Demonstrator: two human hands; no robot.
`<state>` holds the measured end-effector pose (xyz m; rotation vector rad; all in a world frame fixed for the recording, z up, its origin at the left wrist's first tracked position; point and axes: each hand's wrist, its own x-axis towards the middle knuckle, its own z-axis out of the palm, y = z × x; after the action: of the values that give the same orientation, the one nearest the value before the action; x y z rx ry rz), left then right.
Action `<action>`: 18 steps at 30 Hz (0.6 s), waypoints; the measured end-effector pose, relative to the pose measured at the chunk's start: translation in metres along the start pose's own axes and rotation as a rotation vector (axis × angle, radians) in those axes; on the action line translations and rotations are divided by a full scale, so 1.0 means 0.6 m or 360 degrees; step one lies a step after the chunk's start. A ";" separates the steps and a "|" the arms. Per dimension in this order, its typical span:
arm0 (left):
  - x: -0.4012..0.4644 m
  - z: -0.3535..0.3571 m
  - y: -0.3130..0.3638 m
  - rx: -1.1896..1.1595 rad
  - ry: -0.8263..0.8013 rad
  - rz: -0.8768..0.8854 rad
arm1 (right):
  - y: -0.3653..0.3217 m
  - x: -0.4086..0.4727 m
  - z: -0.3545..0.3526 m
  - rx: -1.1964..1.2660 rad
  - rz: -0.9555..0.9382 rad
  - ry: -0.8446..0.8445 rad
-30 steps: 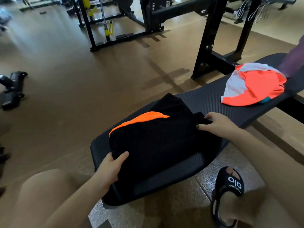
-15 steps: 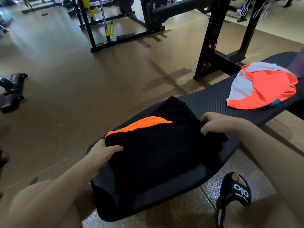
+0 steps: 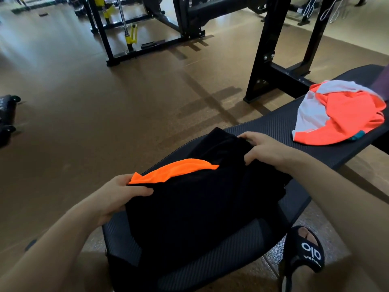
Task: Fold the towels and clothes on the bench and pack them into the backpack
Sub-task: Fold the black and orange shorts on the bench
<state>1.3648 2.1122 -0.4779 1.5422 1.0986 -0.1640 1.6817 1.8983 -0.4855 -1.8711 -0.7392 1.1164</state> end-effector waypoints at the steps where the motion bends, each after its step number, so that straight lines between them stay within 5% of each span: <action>1: 0.002 -0.002 -0.001 -0.0022 0.0021 0.0043 | -0.006 0.003 0.000 0.0040 -0.0080 0.0031; 5: 0.017 0.009 0.003 -0.0134 0.0216 0.0147 | -0.012 0.029 0.005 -0.0058 -0.0312 0.0234; 9: 0.033 0.026 -0.002 0.0181 0.0490 0.0194 | 0.011 0.057 0.014 -0.0791 -0.0132 0.0309; 18: 0.030 0.035 -0.013 0.0553 0.0668 0.0300 | 0.009 0.061 0.000 -0.1131 0.0041 0.0240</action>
<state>1.3788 2.1034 -0.5017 2.0451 1.2874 0.1105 1.6981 1.9249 -0.5053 -2.5206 -1.1229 0.7587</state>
